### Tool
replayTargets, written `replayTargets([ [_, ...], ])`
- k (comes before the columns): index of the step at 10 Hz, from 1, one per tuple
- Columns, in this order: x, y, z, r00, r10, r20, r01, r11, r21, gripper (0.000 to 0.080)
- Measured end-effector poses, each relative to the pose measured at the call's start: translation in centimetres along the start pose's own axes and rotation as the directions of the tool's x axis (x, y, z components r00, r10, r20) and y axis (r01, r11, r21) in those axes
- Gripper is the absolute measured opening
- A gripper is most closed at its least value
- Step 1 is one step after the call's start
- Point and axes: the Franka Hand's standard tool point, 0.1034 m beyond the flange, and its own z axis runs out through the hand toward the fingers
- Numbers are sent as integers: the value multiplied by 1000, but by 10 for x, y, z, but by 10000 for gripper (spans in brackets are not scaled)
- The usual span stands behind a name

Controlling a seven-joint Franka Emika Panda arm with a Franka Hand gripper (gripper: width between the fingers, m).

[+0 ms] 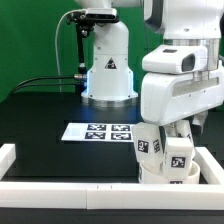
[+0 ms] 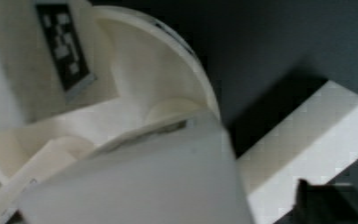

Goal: Assemble stool

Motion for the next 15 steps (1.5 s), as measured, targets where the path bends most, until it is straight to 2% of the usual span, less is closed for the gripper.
replayTargets([
  [1, 0, 0, 0, 1000, 2, 0, -2, 1000, 0, 379],
  [2, 0, 0, 0, 999, 41, 0, -41, 999, 0, 331],
  [5, 2, 1, 0, 924, 381, -6, -381, 924, 1, 331],
  [6, 5, -1, 0, 845, 535, -21, -535, 845, 3, 331],
  [7, 9, -1, 0, 731, 681, -43, -680, 733, 21, 331],
  [8, 12, 1, 0, 596, 801, -60, -799, 598, 54, 331],
  [9, 12, 5, -1, 555, 830, -53, -827, 558, 68, 331],
  [10, 12, 4, -1, 475, 879, -46, -876, 477, 77, 331],
  [11, 13, 3, -1, 430, 902, -41, -898, 432, 79, 331],
  [12, 14, 2, -1, 344, 938, -32, -934, 345, 87, 332],
  [14, 21, -8, -2, -97, 995, 22, -989, -99, 113, 333],
  [15, 23, -11, 0, -307, 950, 58, -944, -311, 111, 333],
])
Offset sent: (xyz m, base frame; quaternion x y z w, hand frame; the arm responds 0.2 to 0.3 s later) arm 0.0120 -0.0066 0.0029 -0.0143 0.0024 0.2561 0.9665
